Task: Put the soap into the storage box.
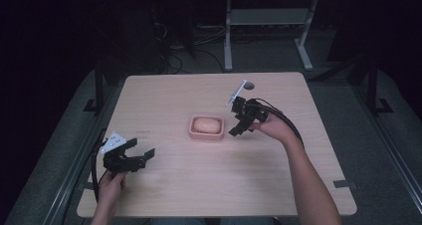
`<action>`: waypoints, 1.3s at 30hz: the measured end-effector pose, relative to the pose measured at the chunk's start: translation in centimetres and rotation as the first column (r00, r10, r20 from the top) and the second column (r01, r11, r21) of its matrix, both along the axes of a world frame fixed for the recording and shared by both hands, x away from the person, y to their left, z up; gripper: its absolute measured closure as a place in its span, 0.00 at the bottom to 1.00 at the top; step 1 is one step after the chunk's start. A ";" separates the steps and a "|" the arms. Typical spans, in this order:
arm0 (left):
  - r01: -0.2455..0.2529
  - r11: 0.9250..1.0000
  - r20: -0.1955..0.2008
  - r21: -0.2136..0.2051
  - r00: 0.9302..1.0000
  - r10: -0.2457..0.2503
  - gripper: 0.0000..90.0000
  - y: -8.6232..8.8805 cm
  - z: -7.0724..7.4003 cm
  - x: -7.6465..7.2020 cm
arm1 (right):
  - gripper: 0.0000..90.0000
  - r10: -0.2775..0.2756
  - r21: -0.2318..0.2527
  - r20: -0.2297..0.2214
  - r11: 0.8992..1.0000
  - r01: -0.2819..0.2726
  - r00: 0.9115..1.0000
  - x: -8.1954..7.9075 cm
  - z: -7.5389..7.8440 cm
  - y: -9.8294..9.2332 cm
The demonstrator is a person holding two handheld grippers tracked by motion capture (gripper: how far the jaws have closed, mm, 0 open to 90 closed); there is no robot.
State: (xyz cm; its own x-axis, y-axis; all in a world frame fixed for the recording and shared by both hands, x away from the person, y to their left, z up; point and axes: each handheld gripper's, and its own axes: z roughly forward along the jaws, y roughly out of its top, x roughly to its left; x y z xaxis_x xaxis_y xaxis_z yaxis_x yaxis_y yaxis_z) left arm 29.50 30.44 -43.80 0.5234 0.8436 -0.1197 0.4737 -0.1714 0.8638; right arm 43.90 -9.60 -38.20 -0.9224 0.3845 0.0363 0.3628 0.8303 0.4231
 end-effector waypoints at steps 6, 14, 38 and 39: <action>0.001 1.000 0.001 0.001 1.000 -0.001 0.16 0.0 0.0 0.0 | 0.28 -0.020 0.014 0.006 1.000 0.020 1.000 -0.5 0.1 -1.1; 0.003 1.000 0.003 0.010 1.000 -0.003 0.16 0.0 0.0 0.0 | 0.28 -0.029 0.010 0.003 1.000 0.029 1.000 -1.3 -0.4 -2.4; 0.009 1.000 0.003 0.020 1.000 -0.009 0.16 -0.3 -0.1 -0.1 | 0.28 -0.086 0.046 -0.011 0.995 0.087 0.996 -3.7 -1.9 -6.0; 0.009 1.000 0.002 0.021 1.000 -0.009 0.16 -0.3 -0.1 -0.1 | 0.28 -0.082 0.041 -0.012 0.996 0.082 0.997 -3.8 -1.9 -6.1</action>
State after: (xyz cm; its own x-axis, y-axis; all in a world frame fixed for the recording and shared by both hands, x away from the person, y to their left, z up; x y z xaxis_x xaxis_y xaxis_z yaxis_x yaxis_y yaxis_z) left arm 29.44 30.12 -43.93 0.5314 0.8411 -0.1004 0.4699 -0.1941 0.8611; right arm 40.14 -15.72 -40.13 -0.8872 0.4570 0.0635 0.4337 0.7792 0.4525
